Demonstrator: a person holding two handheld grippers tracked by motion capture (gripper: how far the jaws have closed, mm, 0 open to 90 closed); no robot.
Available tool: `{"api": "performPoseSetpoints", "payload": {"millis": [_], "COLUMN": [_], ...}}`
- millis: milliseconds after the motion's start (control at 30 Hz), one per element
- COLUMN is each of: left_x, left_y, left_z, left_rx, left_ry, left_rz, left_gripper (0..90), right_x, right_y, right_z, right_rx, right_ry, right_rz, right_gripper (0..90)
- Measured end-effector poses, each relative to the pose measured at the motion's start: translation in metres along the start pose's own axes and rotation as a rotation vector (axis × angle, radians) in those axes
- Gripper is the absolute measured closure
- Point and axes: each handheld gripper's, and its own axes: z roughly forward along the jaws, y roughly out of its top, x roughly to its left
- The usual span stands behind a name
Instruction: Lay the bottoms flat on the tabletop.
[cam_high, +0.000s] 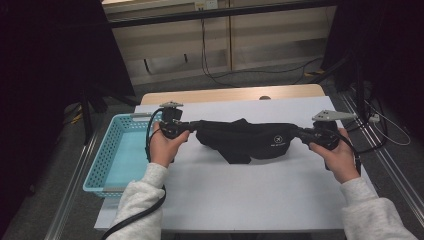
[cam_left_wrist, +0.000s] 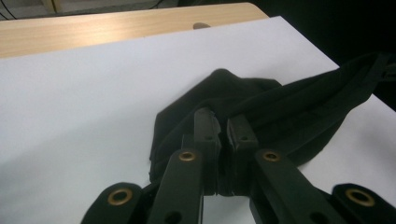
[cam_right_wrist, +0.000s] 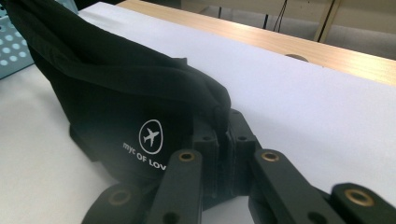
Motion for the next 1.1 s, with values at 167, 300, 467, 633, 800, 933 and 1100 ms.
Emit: {"api": "performPoseSetpoints", "payload": {"millis": [167,300,467,633,800,933,1100], "left_x": [0.015,0.031,0.031,0.018,0.005,-0.007,-0.018], "left_y": [0.021,0.058,0.067,0.026,-0.015,-0.037,-0.058], "left_z": [0.017,0.032,0.053,0.062,0.062,0.058,0.057], "left_rx": [0.007,-0.119,-0.183,-0.075,-0.013,-0.007,0.020], "left_ry": [0.005,0.076,0.172,0.144,0.096,0.072,0.058], "left_rz": [-0.031,-0.029,-0.055,0.032,0.060,0.082,0.127], "left_gripper": [85.3,84.0,25.1,16.2,15.0,14.6,14.6], "right_x": [-0.016,-0.040,-0.042,-0.013,0.016,0.031,0.041], "right_y": [0.014,0.060,0.096,0.059,0.006,-0.021,-0.034], "right_z": [0.017,0.046,0.067,0.067,0.054,0.048,0.043], "right_rx": [0.036,-0.018,-0.118,-0.018,0.044,0.081,0.064], "right_ry": [-0.005,-0.117,-0.333,-0.216,-0.152,-0.135,-0.089], "right_rz": [0.035,0.096,0.146,0.042,-0.014,-0.030,0.011], "right_gripper": [85.6,84.4,42.8,32.0,30.4,29.5,29.4]}}
